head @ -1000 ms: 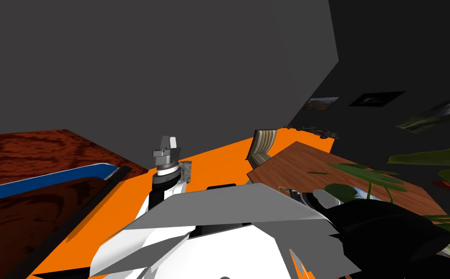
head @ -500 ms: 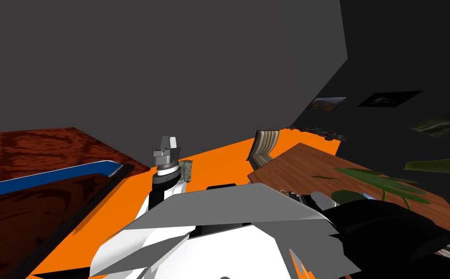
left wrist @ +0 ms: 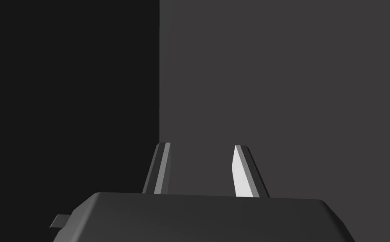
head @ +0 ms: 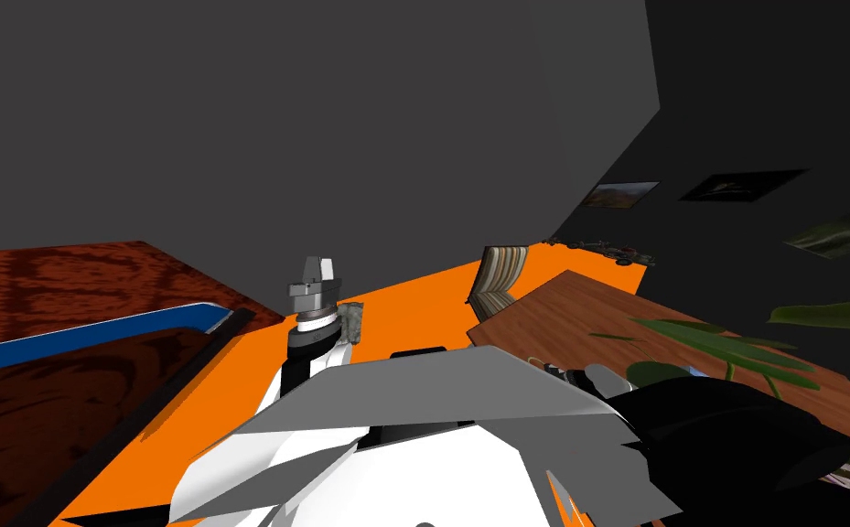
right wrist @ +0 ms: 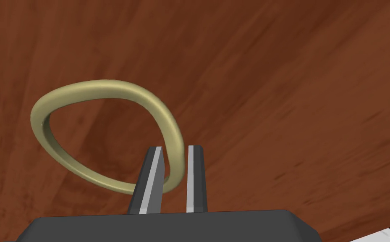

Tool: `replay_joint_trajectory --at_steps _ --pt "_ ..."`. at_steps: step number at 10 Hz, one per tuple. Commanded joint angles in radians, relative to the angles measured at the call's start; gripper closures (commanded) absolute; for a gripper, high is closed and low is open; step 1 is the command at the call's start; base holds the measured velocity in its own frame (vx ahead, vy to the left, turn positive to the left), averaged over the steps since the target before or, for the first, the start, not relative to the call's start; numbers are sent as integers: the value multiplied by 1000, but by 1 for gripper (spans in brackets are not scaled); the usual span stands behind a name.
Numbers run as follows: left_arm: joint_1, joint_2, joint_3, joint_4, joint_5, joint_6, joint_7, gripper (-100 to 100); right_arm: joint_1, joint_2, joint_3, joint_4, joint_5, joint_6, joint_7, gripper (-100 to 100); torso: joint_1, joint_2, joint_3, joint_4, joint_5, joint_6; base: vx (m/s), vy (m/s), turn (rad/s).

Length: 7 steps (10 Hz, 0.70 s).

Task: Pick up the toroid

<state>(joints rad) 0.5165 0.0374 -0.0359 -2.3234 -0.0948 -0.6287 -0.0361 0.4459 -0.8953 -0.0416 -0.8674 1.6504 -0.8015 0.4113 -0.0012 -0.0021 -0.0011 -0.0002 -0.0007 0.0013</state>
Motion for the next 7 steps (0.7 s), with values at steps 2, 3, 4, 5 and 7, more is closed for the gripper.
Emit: replay_joint_trajectory --at_steps 2,3,4,5,7 --pt "0 0 0 0 0 0 0 0 0 0 0 0 0 0 0 100 0 0 0 0 0 0 0 0 0" --pt "0 0 0 0 0 0 0 0 0 0 0 0 0 0 -1 0 0 0 0 0 0 0 0 0 0" --pt "0 0 0 0 0 0 0 0 11 -25 -17 -23 0 -28 -9 100 0 0 0 0 0 0 5 32 -58" --pt "0 0 0 0 0 0 0 0 13 -36 -24 -29 0 -41 -12 100 2 0 0 0 1 0 2 58 -68" --pt "0 0 0 0 0 0 0 0 23 -30 -23 -36 -1 -30 -15 0 3 0 0 0 1 -1 -1 15 -8"
